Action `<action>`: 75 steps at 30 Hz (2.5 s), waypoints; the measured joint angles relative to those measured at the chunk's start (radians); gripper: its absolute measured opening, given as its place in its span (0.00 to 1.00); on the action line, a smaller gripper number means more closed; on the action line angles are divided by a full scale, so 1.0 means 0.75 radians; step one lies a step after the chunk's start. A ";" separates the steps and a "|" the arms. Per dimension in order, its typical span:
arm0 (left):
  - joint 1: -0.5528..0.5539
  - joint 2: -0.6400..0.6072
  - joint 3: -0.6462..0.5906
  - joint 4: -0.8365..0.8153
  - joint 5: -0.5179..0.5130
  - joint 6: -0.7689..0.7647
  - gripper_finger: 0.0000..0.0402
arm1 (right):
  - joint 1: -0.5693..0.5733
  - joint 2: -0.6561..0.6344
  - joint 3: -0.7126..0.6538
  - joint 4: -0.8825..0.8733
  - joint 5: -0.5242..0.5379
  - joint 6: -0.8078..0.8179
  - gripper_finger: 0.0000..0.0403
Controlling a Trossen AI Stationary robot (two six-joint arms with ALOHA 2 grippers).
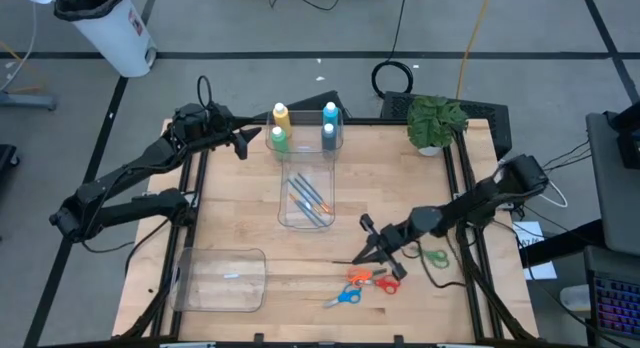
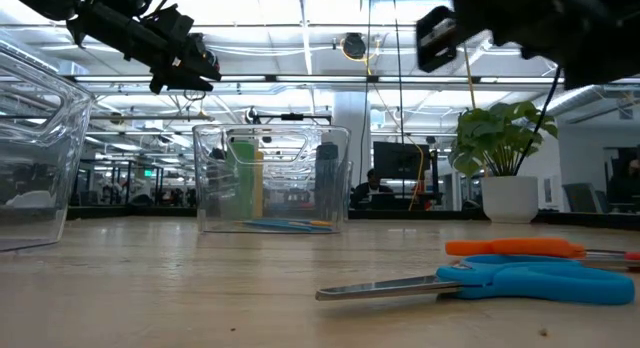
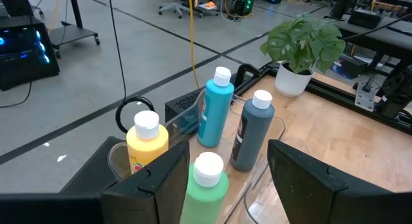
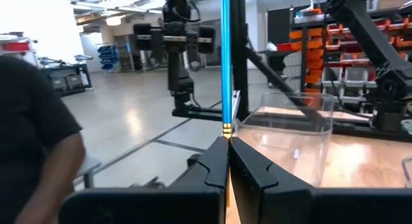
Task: Pick & Place Paint Supplies
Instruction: Put the blue paintbrush into the middle transparent bin
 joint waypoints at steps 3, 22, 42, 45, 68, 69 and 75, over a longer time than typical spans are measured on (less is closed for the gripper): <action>0.000 0.000 0.000 0.000 0.000 0.000 0.53 | -0.023 0.064 0.067 -0.004 -0.002 0.001 0.00; 0.001 0.000 0.000 0.000 0.000 0.000 0.53 | -0.191 0.302 0.408 -0.295 0.657 0.261 0.00; 0.000 0.000 0.000 -0.001 0.000 0.000 0.53 | -0.248 0.302 0.406 -0.596 0.806 0.353 0.00; 0.000 0.000 0.000 0.000 0.000 0.000 0.53 | -0.248 0.302 0.406 -0.605 0.843 0.413 0.00; 0.001 0.000 0.000 0.000 0.000 0.000 0.53 | -0.245 0.302 0.406 -0.626 0.870 0.501 0.00; 0.001 0.000 0.001 0.000 0.000 0.000 0.53 | -0.245 0.302 0.406 -0.626 0.870 0.502 0.00; 0.001 0.000 0.000 0.000 0.000 0.000 0.53 | -0.245 0.302 0.406 -0.625 0.870 0.525 0.03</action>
